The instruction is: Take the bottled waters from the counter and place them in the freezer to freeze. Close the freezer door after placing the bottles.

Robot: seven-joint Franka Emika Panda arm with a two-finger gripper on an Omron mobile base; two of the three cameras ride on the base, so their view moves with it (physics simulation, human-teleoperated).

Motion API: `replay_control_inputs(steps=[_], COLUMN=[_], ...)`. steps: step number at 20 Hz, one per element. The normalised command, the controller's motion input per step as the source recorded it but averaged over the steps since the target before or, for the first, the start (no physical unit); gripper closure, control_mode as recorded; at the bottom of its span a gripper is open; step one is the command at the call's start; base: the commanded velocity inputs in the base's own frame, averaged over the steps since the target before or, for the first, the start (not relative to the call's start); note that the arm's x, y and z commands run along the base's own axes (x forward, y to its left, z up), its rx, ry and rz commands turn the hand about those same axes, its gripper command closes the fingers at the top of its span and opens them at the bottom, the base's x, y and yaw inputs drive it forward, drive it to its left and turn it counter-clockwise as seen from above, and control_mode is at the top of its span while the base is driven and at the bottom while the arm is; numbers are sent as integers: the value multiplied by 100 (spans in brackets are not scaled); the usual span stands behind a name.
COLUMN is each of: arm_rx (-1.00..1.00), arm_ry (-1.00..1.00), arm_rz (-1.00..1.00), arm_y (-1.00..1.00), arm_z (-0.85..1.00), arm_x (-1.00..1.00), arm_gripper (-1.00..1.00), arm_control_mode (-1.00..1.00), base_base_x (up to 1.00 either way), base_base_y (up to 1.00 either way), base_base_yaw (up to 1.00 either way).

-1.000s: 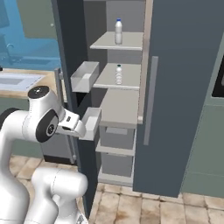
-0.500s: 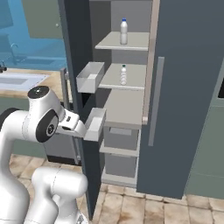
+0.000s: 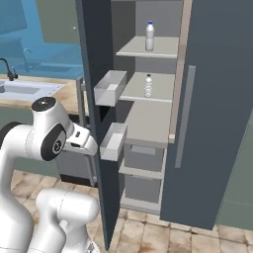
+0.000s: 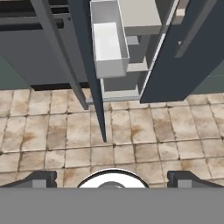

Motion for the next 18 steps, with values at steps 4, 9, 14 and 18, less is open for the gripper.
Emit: replay_control_inputs(steps=[4,9,14,18], arm_rx=[0,0,0,0], arm_ry=[0,0,0,0], arm_rz=[0,0,0,0], arm_y=[0,0,0,0], arm_z=[0,0,0,0], arm_x=[0,0,0,0], arm_gripper=[-100,-100,-100,-100], arm_control_mode=[100,100,100,100], base_base_x=[19,28,29,32], base_base_y=[13,19,11,16], base_base_yaw=[0,0,0,0])
